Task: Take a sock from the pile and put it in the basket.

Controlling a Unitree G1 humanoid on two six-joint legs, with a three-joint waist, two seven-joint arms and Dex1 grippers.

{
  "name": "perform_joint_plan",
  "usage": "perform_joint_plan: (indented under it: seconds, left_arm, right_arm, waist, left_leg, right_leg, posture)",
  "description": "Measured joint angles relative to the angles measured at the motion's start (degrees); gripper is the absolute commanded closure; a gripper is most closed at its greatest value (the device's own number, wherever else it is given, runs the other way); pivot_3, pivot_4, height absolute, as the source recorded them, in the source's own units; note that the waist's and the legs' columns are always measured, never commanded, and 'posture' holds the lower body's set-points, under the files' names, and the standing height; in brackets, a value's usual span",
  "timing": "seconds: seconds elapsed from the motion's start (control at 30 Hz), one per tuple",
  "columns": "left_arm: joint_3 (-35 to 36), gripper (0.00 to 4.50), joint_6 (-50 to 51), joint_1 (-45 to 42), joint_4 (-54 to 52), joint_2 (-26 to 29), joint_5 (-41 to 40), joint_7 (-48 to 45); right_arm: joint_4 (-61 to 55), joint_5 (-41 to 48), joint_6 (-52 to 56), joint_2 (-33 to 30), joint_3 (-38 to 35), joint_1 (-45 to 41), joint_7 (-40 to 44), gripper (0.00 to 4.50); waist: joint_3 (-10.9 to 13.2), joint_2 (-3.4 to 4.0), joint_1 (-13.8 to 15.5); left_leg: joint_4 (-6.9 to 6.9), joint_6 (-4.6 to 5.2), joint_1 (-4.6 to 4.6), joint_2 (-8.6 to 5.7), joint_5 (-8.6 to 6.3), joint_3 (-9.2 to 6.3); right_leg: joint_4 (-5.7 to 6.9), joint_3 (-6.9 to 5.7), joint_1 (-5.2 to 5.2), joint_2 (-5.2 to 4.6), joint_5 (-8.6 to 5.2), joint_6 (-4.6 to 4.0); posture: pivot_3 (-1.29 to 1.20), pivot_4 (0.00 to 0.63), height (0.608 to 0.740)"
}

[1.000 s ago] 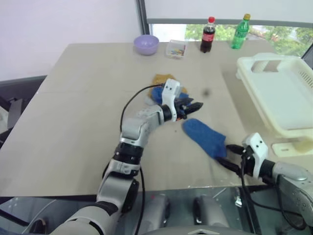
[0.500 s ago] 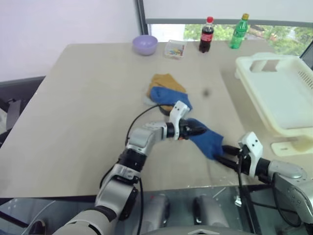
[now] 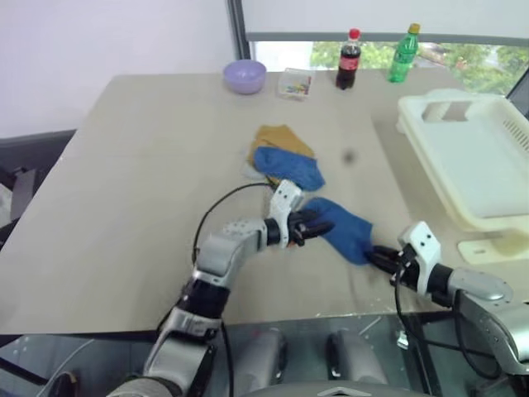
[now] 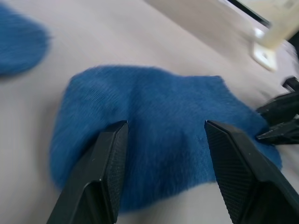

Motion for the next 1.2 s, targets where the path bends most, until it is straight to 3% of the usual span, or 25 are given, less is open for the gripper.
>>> perform_joint_plan:
  seconds: [0.27, 0.5, 0.6, 0.77, 1.2]
  left_arm:
    - [1.94, 1.7, 8.28, 6.04, -12.03, 1.43, -1.87, 6.33]
    - [9.02, 1.7, 15.64, 9.14, -22.7, 8.02, -16.14, -1.08]
    - [12.43, 1.7, 15.37, 6.54, -21.81, 13.09, -19.34, -4.65]
    - [12.8, 1.7, 13.59, 3.04, -16.86, 15.29, -20.3, -6.48]
    - [2.79, 1.7, 5.14, -3.48, -4.87, 10.12, -15.67, -7.7]
  right_arm:
    - [1.1, -1.51, -2.07, 0.2, 0.55, -0.68, 0.89, 3.73]
    - [2.88, -2.64, -14.01, -3.23, 1.71, -1.37, 12.3, 3.73]
    - [2.88, -2.92, -18.31, -6.58, 3.3, -0.92, 18.44, 3.73]
    - [5.61, -5.96, -25.95, -9.8, 5.56, -1.46, 24.93, 3.73]
    - [18.83, -14.86, -48.35, -13.01, 10.61, -8.14, 34.65, 3.73]
  waist:
    - [0.01, 0.0, -0.02]
    - [0.05, 0.03, -0.08]
    - [0.07, 0.04, -0.06]
    - [0.09, 0.0, -0.01]
    - [0.1, -0.03, -0.02]
  left_leg:
    - [0.0, 0.08, 0.0, 0.0, -0.05, 0.0]
    - [-0.02, 0.01, 0.0, 0.02, -0.02, -0.04]
    - [-0.01, -0.05, 0.0, 0.0, 0.02, -0.04]
    - [0.0, -0.06, 0.0, -0.03, 0.03, -0.04]
    - [-0.01, -0.09, 0.0, -0.01, 0.04, -0.04]
  right_leg:
    - [0.0, -0.03, 0.0, 0.01, 0.0, 0.0]
    - [-0.03, -0.1, 0.01, 0.01, -0.01, 0.0]
    - [-0.03, -0.1, 0.02, 0.01, -0.01, 0.0]
    - [-0.11, -0.09, 0.05, -0.01, -0.01, 0.01]
    - [-0.08, -0.09, 0.04, 0.0, 0.0, 0.0]
  posture:
    - [0.0, 0.15, 0.74]
    - [0.0, 0.15, 0.74]
    - [0.0, 0.15, 0.74]
    - [0.0, 0.15, 0.74]
    - [0.0, 0.15, 0.74]
